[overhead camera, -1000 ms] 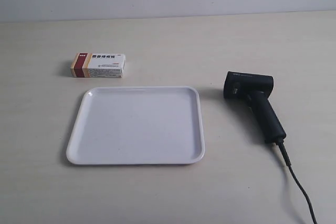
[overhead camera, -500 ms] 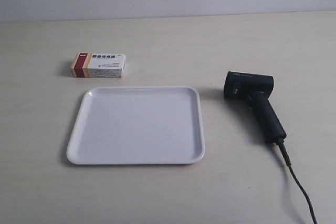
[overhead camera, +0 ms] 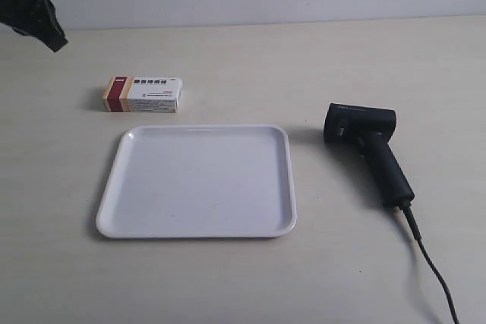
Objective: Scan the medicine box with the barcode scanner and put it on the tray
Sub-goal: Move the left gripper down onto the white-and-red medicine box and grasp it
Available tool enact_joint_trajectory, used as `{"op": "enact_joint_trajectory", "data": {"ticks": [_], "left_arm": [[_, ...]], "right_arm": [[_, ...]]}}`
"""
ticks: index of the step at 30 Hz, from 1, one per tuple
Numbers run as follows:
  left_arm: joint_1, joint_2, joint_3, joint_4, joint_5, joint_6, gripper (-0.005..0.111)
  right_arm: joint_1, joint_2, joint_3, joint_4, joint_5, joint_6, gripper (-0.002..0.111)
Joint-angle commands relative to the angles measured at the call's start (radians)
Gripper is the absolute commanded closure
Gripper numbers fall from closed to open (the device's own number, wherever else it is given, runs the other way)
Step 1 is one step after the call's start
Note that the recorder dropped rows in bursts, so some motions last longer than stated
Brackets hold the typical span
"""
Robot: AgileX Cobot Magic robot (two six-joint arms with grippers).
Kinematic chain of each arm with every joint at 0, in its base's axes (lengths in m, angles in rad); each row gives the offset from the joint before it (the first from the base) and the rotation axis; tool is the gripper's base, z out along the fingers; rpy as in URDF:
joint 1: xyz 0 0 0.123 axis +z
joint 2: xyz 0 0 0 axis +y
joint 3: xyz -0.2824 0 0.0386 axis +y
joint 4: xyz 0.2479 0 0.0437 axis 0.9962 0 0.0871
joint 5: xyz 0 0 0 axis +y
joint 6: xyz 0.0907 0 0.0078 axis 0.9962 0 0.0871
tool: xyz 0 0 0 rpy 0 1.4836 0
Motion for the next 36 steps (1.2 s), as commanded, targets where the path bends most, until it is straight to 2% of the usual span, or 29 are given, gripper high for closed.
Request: {"op": "enact_joint_trajectory", "data": {"ticks": [1, 3, 5, 12, 15, 18, 24, 28, 36], "left_arm": [[-0.03, 0.12, -0.101, -0.005, -0.022, 0.084, 0.107], [-0.041, 0.153, -0.103, -0.005, -0.072, 0.084, 0.103], [-0.048, 0.172, -0.103, 0.003, -0.11, 0.084, 0.091], [-0.052, 0.193, -0.103, -0.092, -0.181, 0.129, 0.022], [-0.052, 0.207, -0.103, -0.185, -0.21, 0.211, 0.002], [-0.052, 0.241, -0.121, -0.267, -0.189, 0.319, 0.002], [-0.052, 0.326, -0.209, -0.319, -0.035, 0.449, 0.002], [-0.052, 0.381, -0.279, -0.324, 0.046, 0.469, 0.002], [-0.052, 0.467, -0.357, -0.348, 0.098, 0.544, 0.002]], "right_arm": [[-0.004, -0.007, 0.005, -0.002, 0.011, -0.008, 0.108], [-0.004, -0.007, 0.005, -0.002, 0.013, -0.008, 0.108], [-0.004, -0.007, 0.005, -0.002, 0.014, -0.008, 0.108], [-0.004, -0.007, 0.005, -0.002, 0.014, -0.008, 0.108], [-0.004, -0.007, 0.005, -0.002, 0.014, -0.008, 0.108], [-0.004, -0.007, 0.005, -0.002, 0.014, -0.008, 0.108], [-0.004, -0.007, 0.005, -0.002, 0.014, -0.008, 0.108], [-0.004, -0.007, 0.005, -0.004, 0.014, -0.012, 0.108], [-0.004, -0.007, 0.005, -0.004, 0.014, -0.012, 0.108]]}}
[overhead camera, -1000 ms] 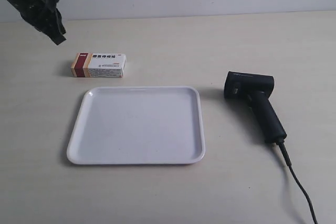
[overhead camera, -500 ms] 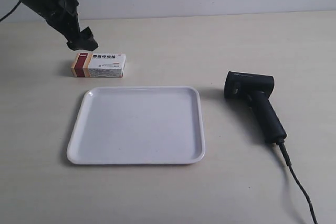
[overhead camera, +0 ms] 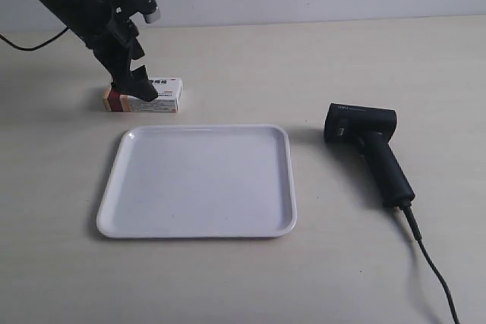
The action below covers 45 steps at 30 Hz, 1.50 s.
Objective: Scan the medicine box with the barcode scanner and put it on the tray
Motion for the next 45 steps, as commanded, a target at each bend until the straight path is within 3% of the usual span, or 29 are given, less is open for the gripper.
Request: {"op": "enact_joint_trajectory", "data": {"ticks": [1, 6, 9, 12, 16, 21, 24, 26, 30, 33, 35, 39, 41, 42, 43, 44, 45], "left_arm": [[-0.003, 0.04, -0.027, -0.021, 0.023, 0.053, 0.002], [-0.003, 0.074, -0.029, -0.019, 0.011, 0.083, 0.004], [-0.003, 0.086, -0.034, -0.019, -0.007, 0.082, 0.015], [-0.003, 0.086, -0.034, -0.019, -0.035, 0.087, 0.043], [-0.003, 0.083, -0.034, -0.019, -0.06, 0.042, 0.107], [-0.009, -0.03, -0.034, -0.055, 0.118, -0.008, 0.106], [-0.011, -0.144, -0.034, -0.204, 0.283, -0.065, 0.106], [-0.011, -0.221, -0.031, -0.326, 0.308, -0.051, 0.106], [-0.04, -0.385, 0.106, -0.461, 0.308, -0.037, 0.106], [-0.083, -0.521, 0.293, -0.474, 0.308, 0.015, 0.106], [-0.122, -0.61, 0.441, -0.452, 0.216, 0.019, 0.106], [-0.196, -0.748, 0.729, -0.477, -0.208, 0.018, 0.106], [-0.223, -0.789, 0.834, -0.482, -0.34, 0.028, 0.106], [-0.233, -0.811, 0.92, -0.482, -0.412, 0.042, 0.106], [-0.233, -0.812, 0.949, -0.482, -0.431, 0.051, 0.106], [-0.233, -0.808, 0.99, -0.482, -0.467, 0.078, 0.106], [-0.233, -0.802, 1.005, -0.482, -0.493, 0.083, 0.106]], "right_arm": [[-0.004, -0.007, 0.005, -0.006, -0.002, -0.01, 0.108], [-0.004, -0.007, 0.005, -0.006, -0.002, -0.01, 0.108], [-0.004, -0.007, 0.005, -0.006, -0.002, -0.01, 0.108], [-0.004, -0.007, 0.005, -0.006, -0.002, -0.01, 0.108], [-0.004, -0.007, 0.005, -0.006, -0.006, -0.01, 0.108], [-0.004, -0.007, 0.005, -0.006, -0.017, -0.01, 0.108], [-0.004, -0.007, 0.005, -0.013, 0.003, -0.01, 0.108], [0.003, 0.0, -0.013, -0.029, 0.082, -0.041, 0.108], [0.047, 0.115, -0.053, -0.005, 0.105, -0.092, 0.108], [0.085, 0.269, -0.057, -0.005, 0.046, -0.109, 0.108], [0.116, 0.394, -0.088, -0.008, 0.039, -0.109, 0.108], [0.178, 0.665, -0.197, -0.008, 0.035, -0.137, 0.108], [0.206, 0.799, -0.244, -0.008, 0.022, -0.137, 0.103], [0.232, 0.951, -0.29, -0.008, 0.015, -0.137, 0.092], [0.243, 1.028, -0.307, -0.008, -0.001, -0.137, 0.087], [0.272, 1.178, -0.351, -0.008, -0.047, -0.143, 0.073], [0.286, 1.248, -0.378, -0.008, -0.058, -0.143, 0.065]]}}
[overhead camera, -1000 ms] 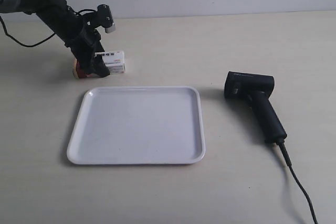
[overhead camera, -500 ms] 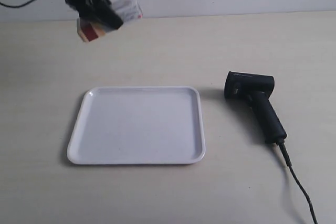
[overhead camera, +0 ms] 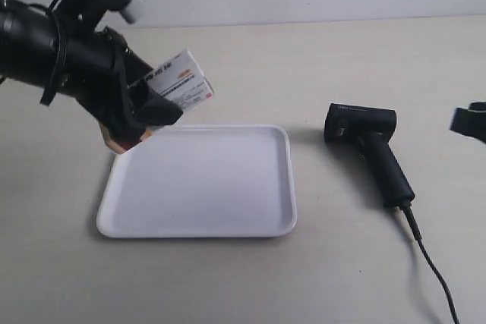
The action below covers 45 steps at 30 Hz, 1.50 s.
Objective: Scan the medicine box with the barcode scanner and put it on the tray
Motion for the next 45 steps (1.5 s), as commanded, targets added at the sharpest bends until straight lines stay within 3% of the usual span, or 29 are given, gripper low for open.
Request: {"op": "enact_joint_trajectory", "data": {"ticks": [1, 3, 5, 11, 20, 25, 27, 32, 36, 40, 42, 45], "left_arm": [[-0.007, 0.004, 0.084, -0.025, -0.152, 0.035, 0.106], [-0.007, 0.034, 0.091, -0.03, -0.221, 0.037, 0.106], [-0.007, 0.056, 0.091, -0.03, -0.23, 0.043, 0.106], [-0.007, 0.077, 0.091, -0.032, -0.245, 0.05, 0.106], [-0.007, 0.077, 0.091, -0.032, -0.25, 0.05, 0.106], [-0.007, 0.077, 0.091, -0.032, -0.255, 0.05, 0.106], [-0.007, 0.077, 0.091, -0.032, -0.255, 0.05, 0.106], [-0.007, 0.077, 0.091, -0.032, -0.256, 0.05, 0.106], [-0.007, 0.137, 0.081, -0.042, -0.258, 0.111, 0.106], [-0.007, 0.218, 0.024, -0.04, -0.118, 0.22, 0.106], [-0.007, 0.223, 0.019, -0.087, -0.124, 0.223, 0.106], [-0.007, 0.223, 0.021, -0.018, -0.102, 0.362, 0.106]], "right_arm": [[0.061, 0.312, -0.117, -0.006, -0.062, -0.017, 0.057], [0.105, 0.501, -0.224, -0.038, -0.023, -0.027, 0.034], [0.134, 0.601, -0.288, -0.067, -0.016, -0.042, 0.025], [0.136, 0.698, -0.36, -0.111, 0.043, -0.042, 0.025], [0.126, 0.776, -0.364, -0.116, -0.042, -0.044, 0.026], [0.09, 0.791, -0.364, -0.116, -0.042, -0.044, 0.04], [0.09, 0.791, -0.364, -0.116, -0.053, -0.044, 0.054], [0.09, 0.791, -0.364, -0.116, -0.063, -0.044, 0.077], [0.09, 0.697, -0.364, -0.117, 0.054, -0.099, 0.108], [0.167, 0.595, -0.364, -0.139, 0.15, -0.129, 0.108], [0.214, 0.59, -0.364, -0.144, 0.156, -0.132, 0.108], [0.25, 0.59, -0.364, -0.147, 0.156, -0.14, 0.108]]}}
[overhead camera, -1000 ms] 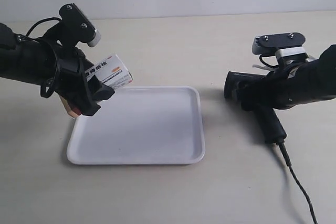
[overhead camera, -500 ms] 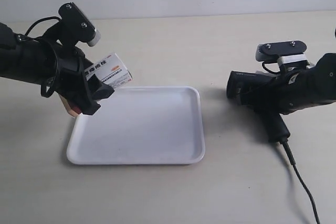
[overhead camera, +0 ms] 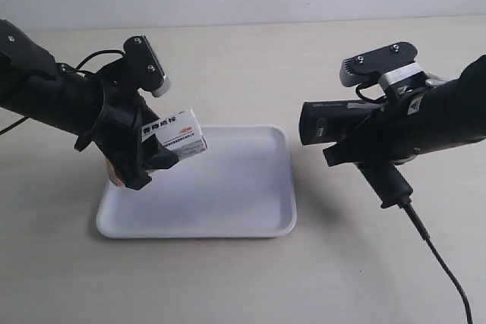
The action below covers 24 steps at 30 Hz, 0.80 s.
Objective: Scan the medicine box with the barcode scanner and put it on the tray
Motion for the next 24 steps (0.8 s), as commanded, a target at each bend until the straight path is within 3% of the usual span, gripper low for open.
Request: {"op": "enact_joint_trajectory", "data": {"ticks": [1, 5, 9, 13, 17, 20, 24], "left_arm": [[-0.005, 0.001, -0.007, 0.044, 0.034, 0.195, 0.106], [-0.005, 0.001, -0.007, 0.042, 0.02, 0.314, 0.106], [-0.005, 0.001, -0.007, 0.026, 0.059, 0.309, 0.106], [-0.007, 0.003, -0.007, -0.022, 0.103, 0.316, 0.106], [-0.039, 0.057, -0.007, -0.189, 0.073, 0.412, 0.106], [-0.043, 0.072, -0.007, -0.195, 0.057, 0.412, 0.106], [-0.043, 0.106, -0.007, -0.2, 0.052, 0.412, 0.106]], "right_arm": [[0.038, -0.012, -0.009, -0.024, 0.002, -0.014, 0.108], [0.067, -0.012, -0.009, -0.052, 0.018, -0.014, 0.108], [0.065, -0.012, -0.009, -0.055, -0.03, -0.014, 0.108], [-0.071, -0.012, -0.009, -0.055, -0.036, 0.066, 0.108], [-0.105, 0.061, -0.009, -0.052, -0.077, 0.068, 0.108], [-0.105, 0.117, -0.009, -0.047, -0.12, 0.068, 0.108], [-0.105, 0.149, -0.009, -0.024, -0.146, 0.068, 0.093]]}}
